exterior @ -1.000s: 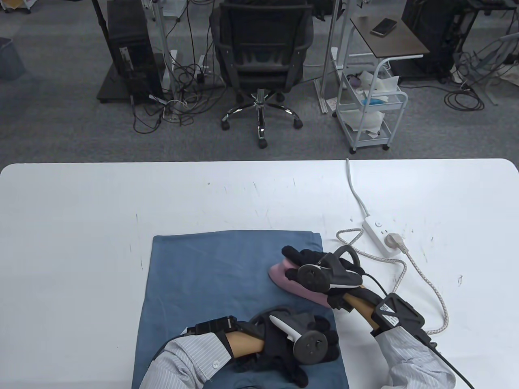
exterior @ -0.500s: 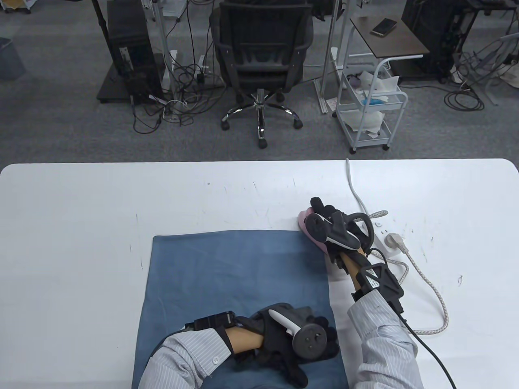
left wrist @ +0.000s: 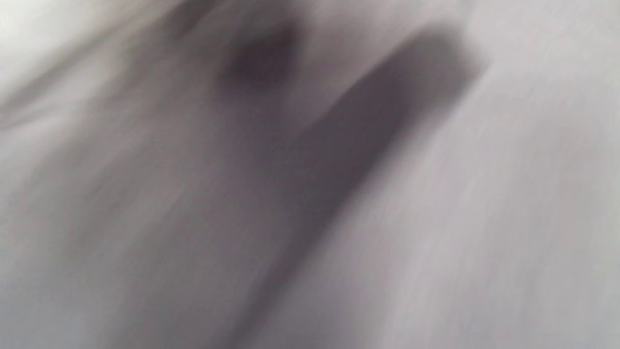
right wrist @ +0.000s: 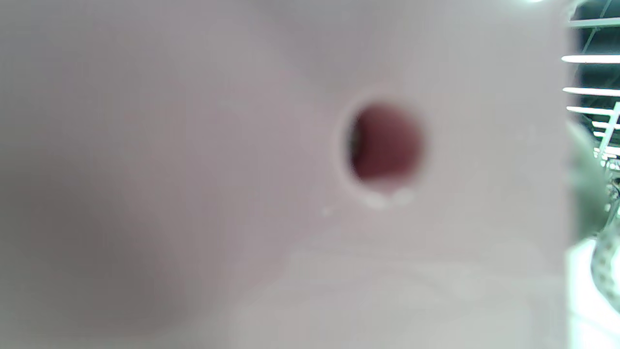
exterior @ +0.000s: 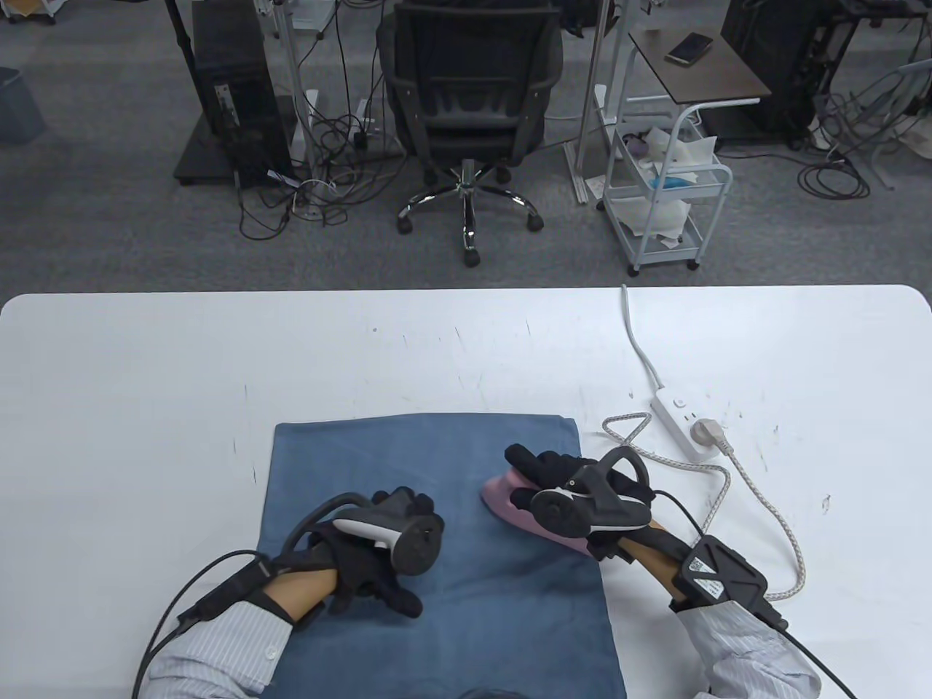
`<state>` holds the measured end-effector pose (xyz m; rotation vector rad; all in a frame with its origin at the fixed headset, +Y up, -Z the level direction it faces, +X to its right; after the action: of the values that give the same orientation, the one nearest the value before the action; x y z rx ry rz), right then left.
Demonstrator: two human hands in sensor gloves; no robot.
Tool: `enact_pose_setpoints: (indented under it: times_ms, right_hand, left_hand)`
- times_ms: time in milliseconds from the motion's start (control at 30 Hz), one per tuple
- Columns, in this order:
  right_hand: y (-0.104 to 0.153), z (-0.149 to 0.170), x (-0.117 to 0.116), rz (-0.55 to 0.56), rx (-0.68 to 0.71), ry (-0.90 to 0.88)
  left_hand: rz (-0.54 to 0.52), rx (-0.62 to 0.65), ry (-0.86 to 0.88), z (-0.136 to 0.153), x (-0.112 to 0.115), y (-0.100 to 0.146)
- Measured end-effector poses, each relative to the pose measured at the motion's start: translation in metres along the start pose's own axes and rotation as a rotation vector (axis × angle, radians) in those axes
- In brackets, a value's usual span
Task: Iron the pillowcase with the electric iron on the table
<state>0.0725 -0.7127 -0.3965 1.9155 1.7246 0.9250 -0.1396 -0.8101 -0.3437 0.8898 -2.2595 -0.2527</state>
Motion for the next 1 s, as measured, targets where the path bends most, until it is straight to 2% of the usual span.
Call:
enact_pose_setpoints:
  times_ms: [133, 200, 267, 400, 533, 600, 800, 900, 1000]
  right_hand:
    - [-0.003, 0.014, -0.005, -0.003, -0.065, 0.058]
    - [-0.002, 0.008, 0.001, 0.014, -0.044, 0.087]
    - [0.0, -0.013, 0.009, 0.04, 0.024, 0.118]
    - [0.006, -0.082, 0.03, 0.09, 0.241, 0.045]
    - [0.011, -0.145, 0.04, 0.085, 0.413, -0.037]
    - [0.009, -0.168, 0.04, 0.082, 0.446, -0.067]
    - [-0.006, -0.201, 0.026, 0.06, 0.393, -0.14]
    - [-0.014, -0.208, 0.025, 0.072, 0.312, -0.166]
    - [-0.02, -0.213, 0.021, -0.017, 0.25, -0.097]
  left_hand:
    - [0.042, -0.135, 0.07, 0.037, 0.045, 0.033]
    - [0.059, -0.174, 0.12, 0.051, 0.065, 0.045]
    - [0.05, -0.189, 0.164, 0.058, 0.079, 0.053]
    - [0.019, -0.173, 0.209, 0.063, 0.098, 0.058]
    - [-0.018, -0.155, 0.207, 0.063, 0.101, 0.058]
    - [-0.02, -0.151, 0.213, 0.063, 0.101, 0.058]
    - [-0.031, -0.151, 0.21, 0.062, 0.1, 0.06]
    - [-0.033, -0.158, 0.203, 0.062, 0.1, 0.06]
    - [-0.034, -0.157, 0.208, 0.062, 0.1, 0.06]
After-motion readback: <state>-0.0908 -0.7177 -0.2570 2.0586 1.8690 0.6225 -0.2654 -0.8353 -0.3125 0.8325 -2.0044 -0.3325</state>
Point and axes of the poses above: the tracker on the back of each hand, its own z axis roughly to the little-finger side, its own y axis roughly from the fingertips to the wrist, x = y × z, the point moved 5 cm from there along -y, roughly from the wrist to the fingertips, and after that the axes turned 4 degrees about x, right-handed, at the moved point
